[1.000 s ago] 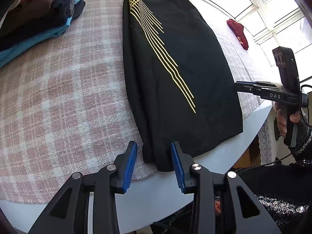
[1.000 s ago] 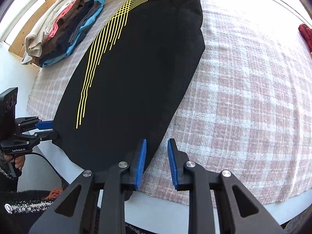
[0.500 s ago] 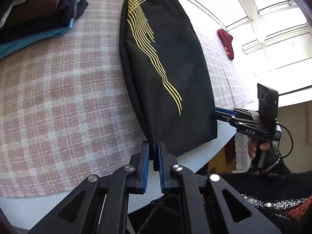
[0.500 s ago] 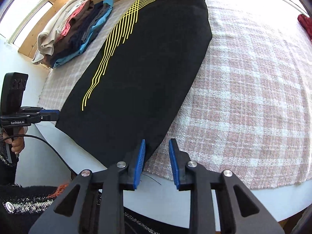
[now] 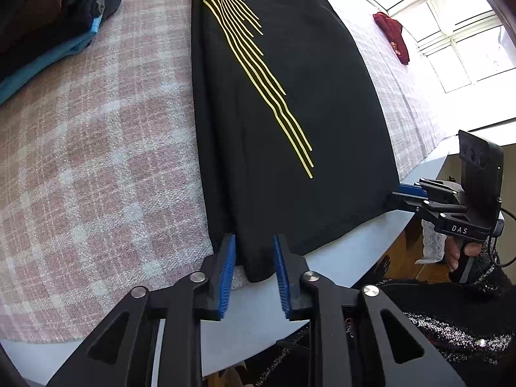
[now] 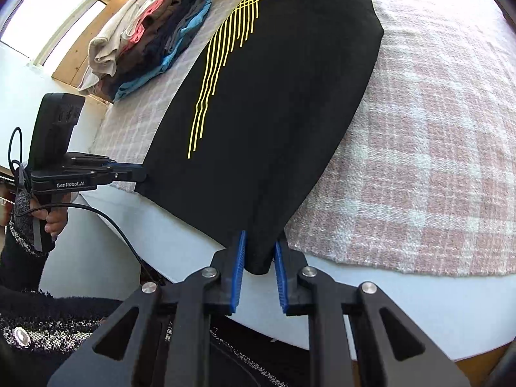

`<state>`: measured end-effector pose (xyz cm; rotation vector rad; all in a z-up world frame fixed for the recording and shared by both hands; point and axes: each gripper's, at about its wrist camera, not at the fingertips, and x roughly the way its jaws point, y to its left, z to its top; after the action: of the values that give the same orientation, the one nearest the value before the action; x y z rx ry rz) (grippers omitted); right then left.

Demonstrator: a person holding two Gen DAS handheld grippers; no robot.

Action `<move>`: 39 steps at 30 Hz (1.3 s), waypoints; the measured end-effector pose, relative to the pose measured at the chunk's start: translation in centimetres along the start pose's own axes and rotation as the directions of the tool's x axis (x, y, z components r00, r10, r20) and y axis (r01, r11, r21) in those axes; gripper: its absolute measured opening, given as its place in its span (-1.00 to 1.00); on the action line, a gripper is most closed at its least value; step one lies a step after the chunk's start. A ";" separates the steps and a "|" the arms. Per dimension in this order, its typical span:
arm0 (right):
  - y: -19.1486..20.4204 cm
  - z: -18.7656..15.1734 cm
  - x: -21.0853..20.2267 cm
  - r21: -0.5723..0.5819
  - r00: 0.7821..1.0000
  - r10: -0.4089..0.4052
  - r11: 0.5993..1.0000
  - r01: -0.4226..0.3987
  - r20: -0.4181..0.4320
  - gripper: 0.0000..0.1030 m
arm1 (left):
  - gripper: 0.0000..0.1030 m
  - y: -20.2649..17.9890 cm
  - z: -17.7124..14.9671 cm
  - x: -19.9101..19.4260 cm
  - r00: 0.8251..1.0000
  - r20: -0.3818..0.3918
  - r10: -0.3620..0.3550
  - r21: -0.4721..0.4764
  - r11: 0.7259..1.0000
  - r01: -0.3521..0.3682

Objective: Fold clothes
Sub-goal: 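Lay the pants leg over the other leg and open both grippers, then grasp the hem end of the folded black pants with both grippers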

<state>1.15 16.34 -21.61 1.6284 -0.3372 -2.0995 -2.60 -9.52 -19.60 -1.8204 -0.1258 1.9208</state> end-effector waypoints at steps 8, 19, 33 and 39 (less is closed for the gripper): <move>-0.7 0.7 -0.1 0.040 1.000 0.012 0.999 -0.011 -0.020 -0.72 | -0.97 1.0 -0.8 -2.2 0.998 0.057 -0.040 -0.039 0.998 0.042; -1.1 0.5 -1.4 0.027 0.994 -0.044 0.999 0.047 -0.097 -0.55 | -0.97 2.5 -1.5 -2.4 0.998 0.055 -0.005 -0.072 0.997 0.009; -1.0 0.3 -0.3 0.042 0.988 -0.061 0.997 0.068 -0.144 -0.54 | -0.62 -0.9 -0.6 -0.5 0.999 0.024 0.031 -0.016 0.999 -0.031; -1.3 0.5 -0.4 0.050 0.988 -0.065 0.996 0.073 -0.143 -0.54 | -0.62 -1.9 -0.6 -0.5 0.997 0.016 0.080 0.021 0.997 -0.080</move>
<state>0.52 17.58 -21.72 1.8339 -0.2981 -2.0271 -1.53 -8.23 -18.43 -1.8222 -0.0380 1.9834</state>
